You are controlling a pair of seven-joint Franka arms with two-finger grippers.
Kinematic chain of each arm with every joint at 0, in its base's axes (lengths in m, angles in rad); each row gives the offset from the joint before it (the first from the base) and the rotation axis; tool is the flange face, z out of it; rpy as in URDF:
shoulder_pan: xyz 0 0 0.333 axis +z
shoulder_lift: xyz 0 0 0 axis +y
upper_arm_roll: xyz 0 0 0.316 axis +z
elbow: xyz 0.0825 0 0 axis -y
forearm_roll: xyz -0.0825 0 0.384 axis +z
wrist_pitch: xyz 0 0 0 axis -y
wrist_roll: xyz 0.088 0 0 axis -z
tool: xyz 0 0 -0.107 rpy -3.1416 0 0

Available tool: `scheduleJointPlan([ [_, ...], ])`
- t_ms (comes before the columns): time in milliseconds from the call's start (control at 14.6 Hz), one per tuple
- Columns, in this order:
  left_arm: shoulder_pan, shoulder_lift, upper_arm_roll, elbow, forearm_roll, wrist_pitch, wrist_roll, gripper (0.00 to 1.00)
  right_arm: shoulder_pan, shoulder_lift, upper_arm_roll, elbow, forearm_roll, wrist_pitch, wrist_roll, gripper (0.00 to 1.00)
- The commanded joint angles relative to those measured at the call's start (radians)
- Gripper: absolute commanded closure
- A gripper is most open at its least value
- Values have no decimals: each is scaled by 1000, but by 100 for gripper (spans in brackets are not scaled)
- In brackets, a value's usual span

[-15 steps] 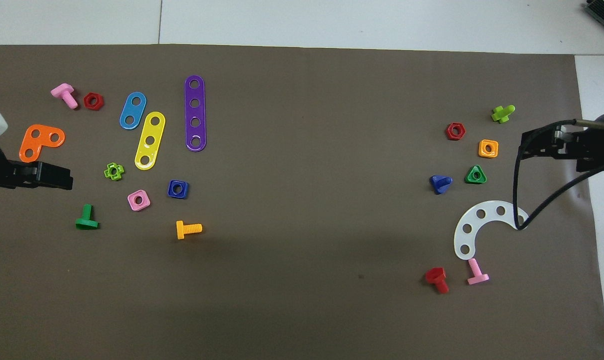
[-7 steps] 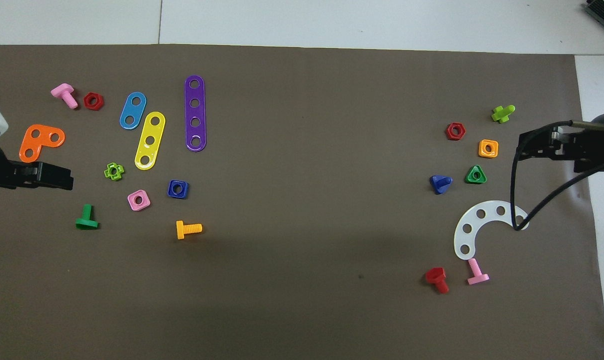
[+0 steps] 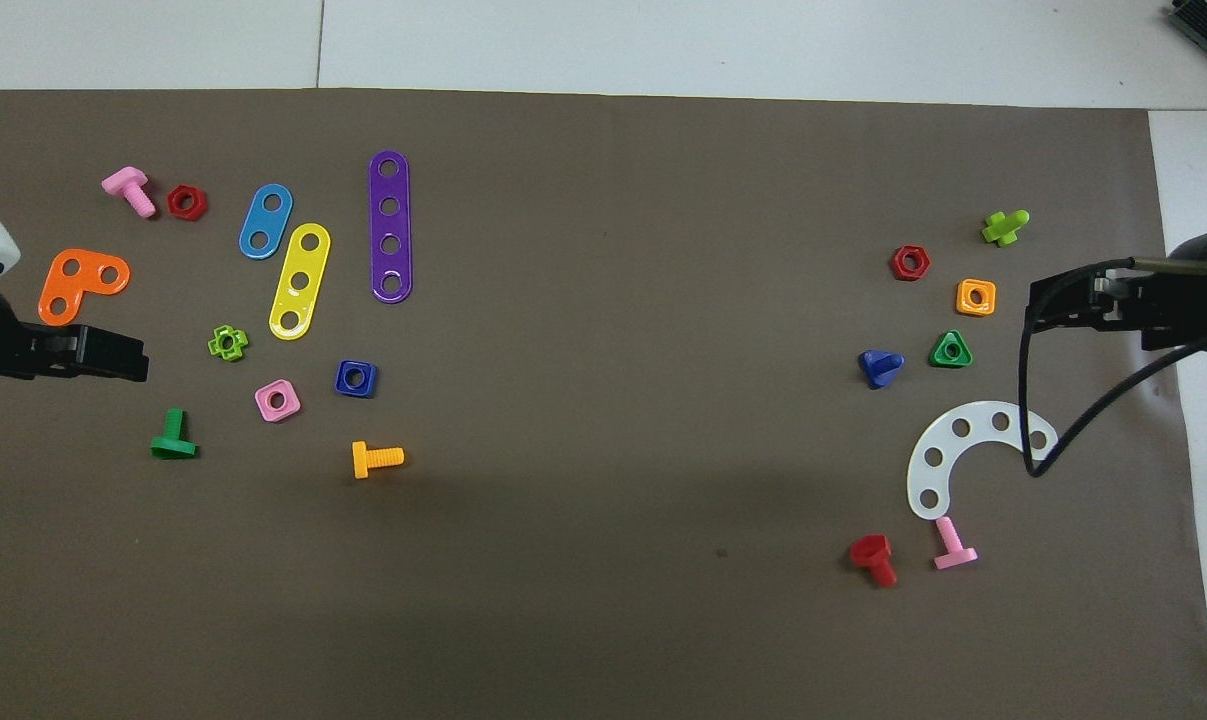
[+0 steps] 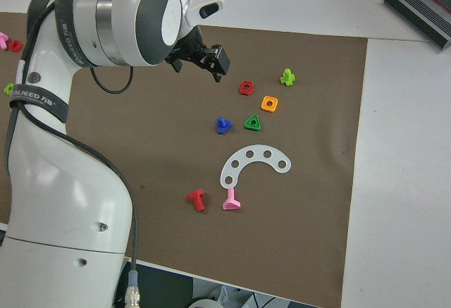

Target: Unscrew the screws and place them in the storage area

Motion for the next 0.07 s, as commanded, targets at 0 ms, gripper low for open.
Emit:
scheduleJointPlan([
  [0, 3, -20, 1, -27, -17, 16, -5, 0, -7, -28, 3, -31, 22, 2, -26, 0],
])
